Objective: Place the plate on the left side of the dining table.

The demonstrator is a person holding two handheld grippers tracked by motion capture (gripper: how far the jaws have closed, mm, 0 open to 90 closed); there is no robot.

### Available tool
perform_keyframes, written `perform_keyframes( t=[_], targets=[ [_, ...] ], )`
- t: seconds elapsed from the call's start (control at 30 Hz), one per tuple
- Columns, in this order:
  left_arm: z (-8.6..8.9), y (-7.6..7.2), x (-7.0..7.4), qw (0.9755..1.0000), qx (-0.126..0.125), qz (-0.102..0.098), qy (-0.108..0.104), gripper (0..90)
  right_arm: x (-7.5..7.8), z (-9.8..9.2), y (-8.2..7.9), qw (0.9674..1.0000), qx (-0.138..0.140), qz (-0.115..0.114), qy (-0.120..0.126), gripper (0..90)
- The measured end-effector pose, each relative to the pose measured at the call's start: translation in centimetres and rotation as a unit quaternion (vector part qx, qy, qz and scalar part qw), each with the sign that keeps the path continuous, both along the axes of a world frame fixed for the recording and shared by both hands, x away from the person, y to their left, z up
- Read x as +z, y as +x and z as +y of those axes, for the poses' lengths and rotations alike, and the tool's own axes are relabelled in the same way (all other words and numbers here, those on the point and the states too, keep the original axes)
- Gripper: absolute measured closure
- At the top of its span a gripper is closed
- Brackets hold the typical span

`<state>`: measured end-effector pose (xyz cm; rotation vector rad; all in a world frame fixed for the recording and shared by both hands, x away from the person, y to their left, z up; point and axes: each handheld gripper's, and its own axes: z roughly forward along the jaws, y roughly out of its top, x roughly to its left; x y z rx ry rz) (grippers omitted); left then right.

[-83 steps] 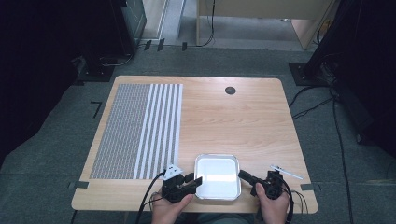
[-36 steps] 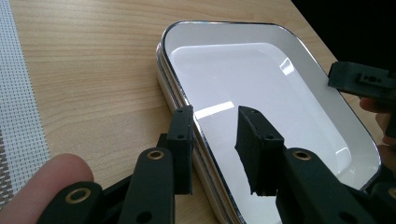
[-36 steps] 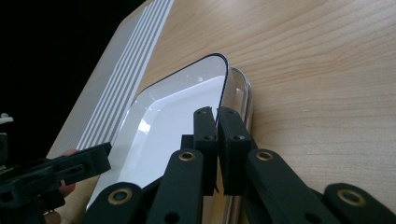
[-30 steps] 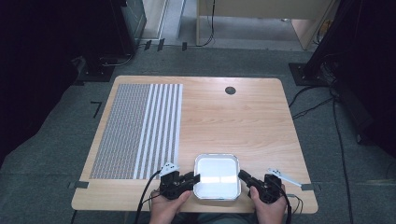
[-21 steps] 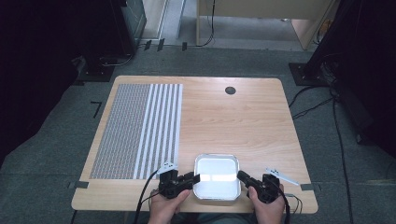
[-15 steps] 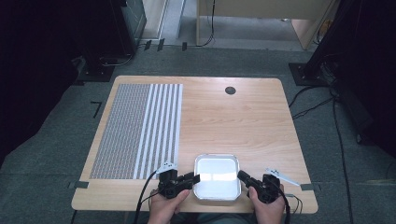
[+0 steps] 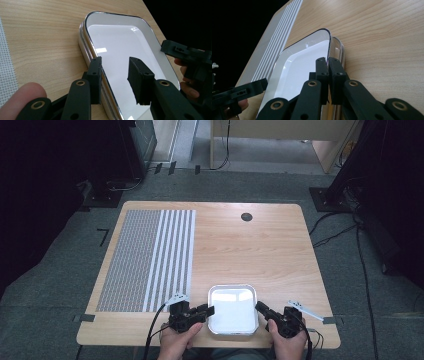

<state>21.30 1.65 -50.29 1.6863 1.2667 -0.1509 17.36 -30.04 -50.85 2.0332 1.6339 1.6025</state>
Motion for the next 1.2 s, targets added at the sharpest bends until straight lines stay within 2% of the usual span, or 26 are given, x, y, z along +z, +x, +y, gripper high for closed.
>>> perform_keyframes(
  t=[0.3,0.47,0.63,0.73,0.83,1.07,1.1,1.13,1.2],
  targets=[
    [0.3,0.2,-0.2,0.9997,0.0,0.015,-0.018,63.5,-0.4,0.0,0.1,0.9999,-0.002,0.009,0.008,88.4],
    [0.4,0.2,0.1,0.9997,0.002,0.013,-0.023,63.3,-0.1,0.0,0.0,0.9999,-0.004,0.005,0.015,88.4],
    [0.5,-0.1,0.6,0.9998,0.005,0.004,-0.017,62.3,-0.1,0.2,0.0,0.9998,-0.004,0.001,0.017,88.2],
    [0.7,0.0,0.7,0.9997,0.007,0.003,-0.021,62.4,-0.1,0.3,0.0,0.9998,-0.003,0.004,0.02,88.1],
    [0.9,0.0,0.9,0.9998,0.013,-0.001,-0.018,62.1,-0.1,0.5,0.1,0.9997,0.0,0.005,0.024,88.1],
    [1.5,0.2,0.6,0.9997,0.021,0.003,-0.014,62.0,-0.5,1.5,0.2,0.9997,0.014,0.011,0.015,87.1],
    [1.5,0.1,0.5,0.9998,0.02,0.001,-0.009,61.9,-0.6,1.6,0.3,0.9998,0.013,0.013,0.011,86.8],
    [1.3,0.0,0.4,0.9998,0.018,-0.006,0.008,62.3,-0.7,1.7,0.4,0.9997,0.015,0.016,0.007,86.7],
    [1.1,-0.1,0.3,0.9997,0.016,-0.008,0.015,62.4,-0.8,1.7,0.4,0.9997,0.015,0.016,0.005,86.7]
  ],
)
